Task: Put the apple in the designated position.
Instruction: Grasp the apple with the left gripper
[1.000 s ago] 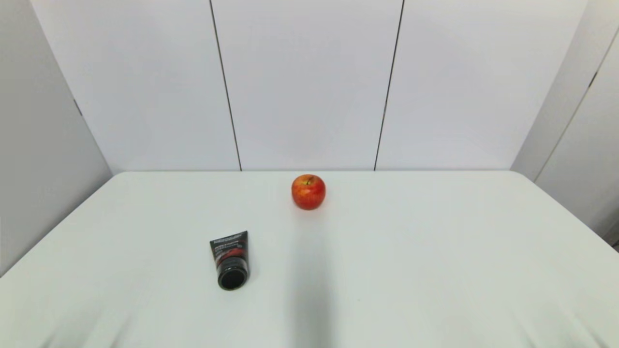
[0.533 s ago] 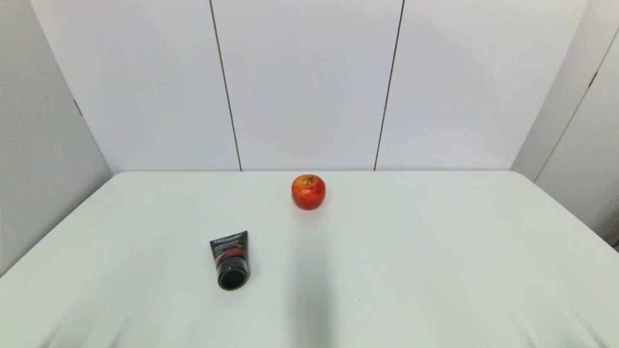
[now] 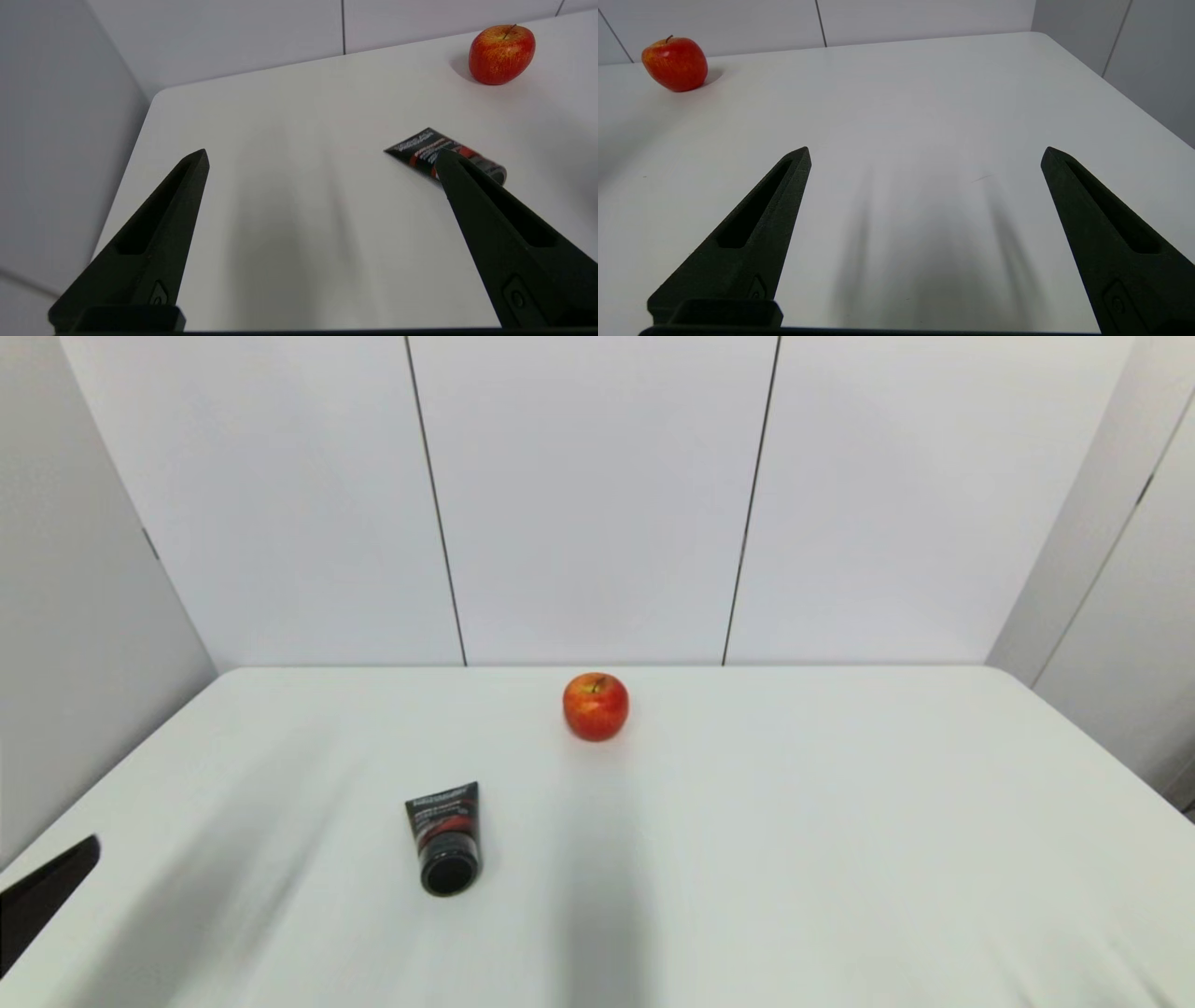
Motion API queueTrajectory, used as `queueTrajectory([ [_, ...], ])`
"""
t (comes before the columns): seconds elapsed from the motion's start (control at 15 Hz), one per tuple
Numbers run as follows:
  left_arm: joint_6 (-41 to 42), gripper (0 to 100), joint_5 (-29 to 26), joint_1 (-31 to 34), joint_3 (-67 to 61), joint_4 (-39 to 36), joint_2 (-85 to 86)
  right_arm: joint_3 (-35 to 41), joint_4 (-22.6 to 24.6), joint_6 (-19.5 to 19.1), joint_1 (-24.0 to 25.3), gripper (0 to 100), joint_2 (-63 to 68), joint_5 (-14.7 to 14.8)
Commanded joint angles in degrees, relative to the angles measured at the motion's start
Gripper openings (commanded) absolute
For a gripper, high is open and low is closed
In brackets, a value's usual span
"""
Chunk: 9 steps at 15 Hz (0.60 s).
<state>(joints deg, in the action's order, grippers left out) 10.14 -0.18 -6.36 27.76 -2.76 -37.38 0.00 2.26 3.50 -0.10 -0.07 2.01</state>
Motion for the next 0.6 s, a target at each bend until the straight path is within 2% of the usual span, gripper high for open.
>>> queueTrajectory([
  [0.07,8.49,100,-9.84,-4.89,11.62,-19.74,-34.17,0.7,0.03,0.02,0.01,100,0.07,0.01],
  [0.27,9.81,100,-18.1,-8.14,16.71,-25.55,-47.09,0.7,0.03,0.02,0.01,100,0.07,0.01],
  [0.4,10.07,100,-19.94,-10.86,20.32,-28.27,-55.44,0.7,0.03,0.02,0.01,100,0.07,0.01],
  [0.6,9.98,100,-21.61,-11.65,22.6,-33.19,-62.99,0.7,0.03,0.02,0.01,100,0.07,0.01],
])
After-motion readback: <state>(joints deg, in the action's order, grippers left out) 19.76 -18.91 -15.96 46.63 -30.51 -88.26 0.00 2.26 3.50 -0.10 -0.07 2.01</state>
